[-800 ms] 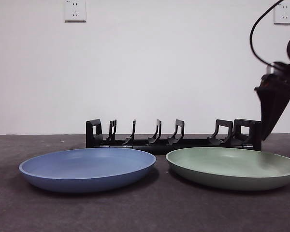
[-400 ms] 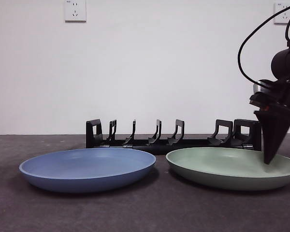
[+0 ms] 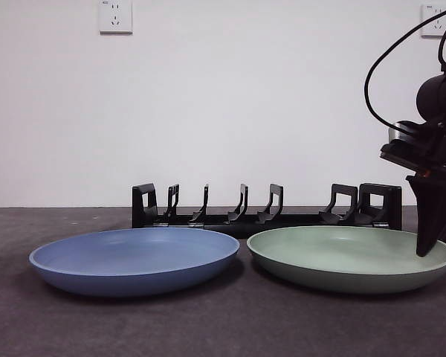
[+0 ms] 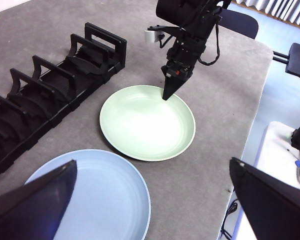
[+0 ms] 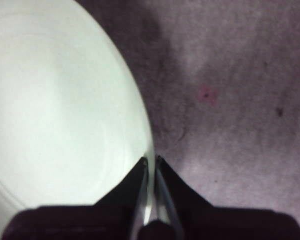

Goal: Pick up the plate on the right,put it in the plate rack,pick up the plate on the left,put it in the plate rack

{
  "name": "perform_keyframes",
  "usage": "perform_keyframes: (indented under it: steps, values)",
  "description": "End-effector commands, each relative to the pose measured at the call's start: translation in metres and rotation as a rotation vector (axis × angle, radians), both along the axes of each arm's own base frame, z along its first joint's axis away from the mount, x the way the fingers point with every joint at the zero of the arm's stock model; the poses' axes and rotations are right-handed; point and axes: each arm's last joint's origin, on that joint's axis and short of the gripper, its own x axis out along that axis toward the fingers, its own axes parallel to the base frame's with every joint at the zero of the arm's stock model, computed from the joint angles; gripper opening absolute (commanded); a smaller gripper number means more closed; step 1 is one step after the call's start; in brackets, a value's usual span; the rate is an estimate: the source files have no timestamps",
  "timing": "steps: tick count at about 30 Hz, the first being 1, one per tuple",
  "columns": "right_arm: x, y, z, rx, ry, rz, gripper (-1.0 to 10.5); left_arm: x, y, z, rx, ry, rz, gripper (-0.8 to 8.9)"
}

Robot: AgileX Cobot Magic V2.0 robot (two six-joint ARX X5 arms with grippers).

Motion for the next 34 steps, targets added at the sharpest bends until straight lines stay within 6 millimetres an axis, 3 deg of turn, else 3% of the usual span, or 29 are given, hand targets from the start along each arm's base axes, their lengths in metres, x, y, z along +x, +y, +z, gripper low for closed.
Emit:
perform_keyframes:
  steps: [1,7,17,24,34]
  values:
    - [-0.002,0.000,0.000,-0.016,0.007,0.004,-0.2,-0.002,-0.003,0.002,0.028,-0.057,-0.042,5.98]
    - [-0.011,0.000,0.031,0.006,-0.080,0.005,-0.2,-0.005,-0.012,0.000,0.128,-0.163,-0.083,5.98]
    - [-0.044,-0.001,0.117,0.062,-0.240,0.025,-0.2,-0.010,-0.037,-0.004,0.295,-0.349,-0.206,5.98]
    - [-0.061,0.000,0.168,0.122,-0.304,0.046,-0.2,-0.018,-0.064,-0.004,0.471,-0.595,-0.270,5.98]
    - [-0.069,0.009,0.193,0.178,-0.297,0.091,-0.2,-0.025,-0.095,-0.009,0.710,-0.879,-0.358,5.98]
